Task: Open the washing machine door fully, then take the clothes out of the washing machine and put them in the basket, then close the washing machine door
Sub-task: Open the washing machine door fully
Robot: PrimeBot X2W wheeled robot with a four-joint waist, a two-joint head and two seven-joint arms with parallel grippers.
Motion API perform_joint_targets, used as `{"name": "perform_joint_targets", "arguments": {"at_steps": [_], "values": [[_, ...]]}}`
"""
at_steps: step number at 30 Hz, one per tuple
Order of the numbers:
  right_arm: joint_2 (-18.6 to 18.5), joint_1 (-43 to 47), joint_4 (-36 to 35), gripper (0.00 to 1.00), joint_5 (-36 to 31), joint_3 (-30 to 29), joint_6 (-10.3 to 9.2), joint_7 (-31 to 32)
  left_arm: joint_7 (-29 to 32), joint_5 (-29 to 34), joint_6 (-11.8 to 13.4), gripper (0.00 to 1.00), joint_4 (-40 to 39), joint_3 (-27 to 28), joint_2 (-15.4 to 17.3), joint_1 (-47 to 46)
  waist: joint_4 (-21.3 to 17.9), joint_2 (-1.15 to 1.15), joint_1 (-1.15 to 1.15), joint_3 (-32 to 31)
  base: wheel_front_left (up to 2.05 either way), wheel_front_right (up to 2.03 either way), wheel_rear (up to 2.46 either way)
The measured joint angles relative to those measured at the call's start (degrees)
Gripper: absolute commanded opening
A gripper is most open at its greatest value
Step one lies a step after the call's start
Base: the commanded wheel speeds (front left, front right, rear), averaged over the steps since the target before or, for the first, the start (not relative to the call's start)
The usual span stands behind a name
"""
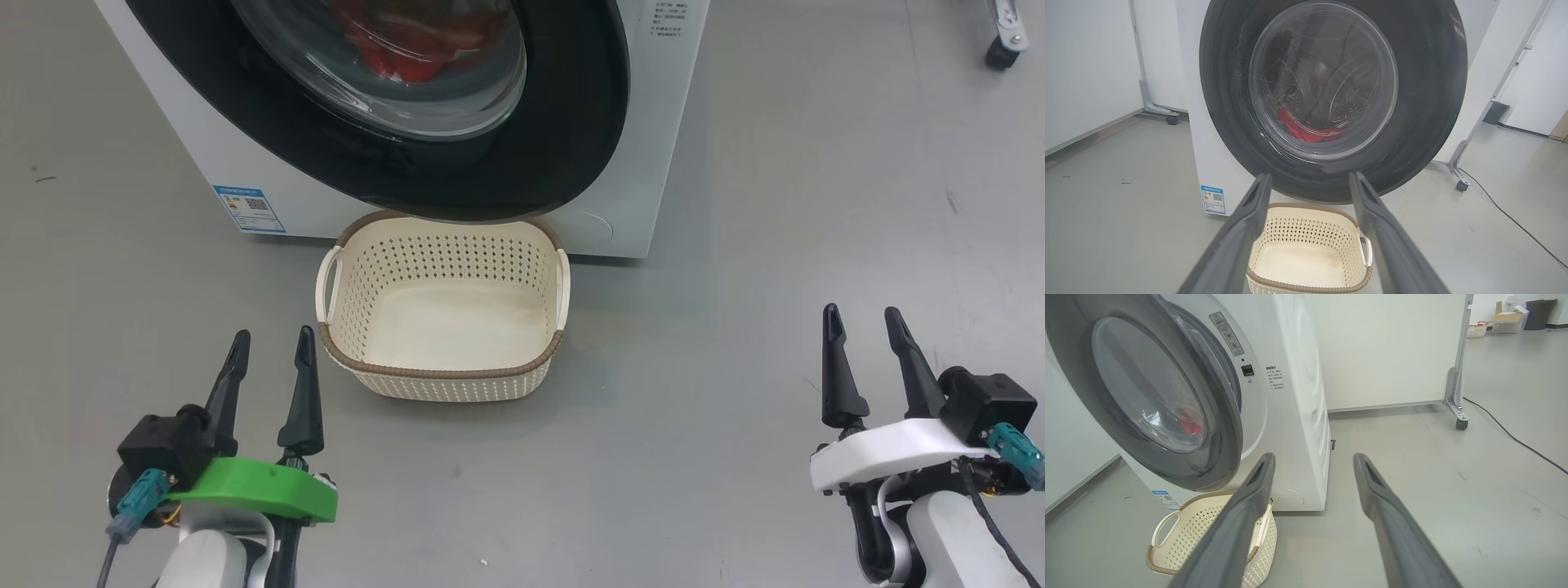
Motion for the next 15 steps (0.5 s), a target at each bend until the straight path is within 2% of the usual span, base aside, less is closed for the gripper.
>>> {"name": "perform_joint_targets", "arguments": {"at_steps": [15], "values": [[0.29,1.04,-1.01,1.00,-1.33,-0.47,0.04,0.00,0.00,0.00,-0.04,1.00,0.10,-0.04,0.01,0.00,0.10,0.00,0.00,0.26,0.00,0.00,0.00]]}}
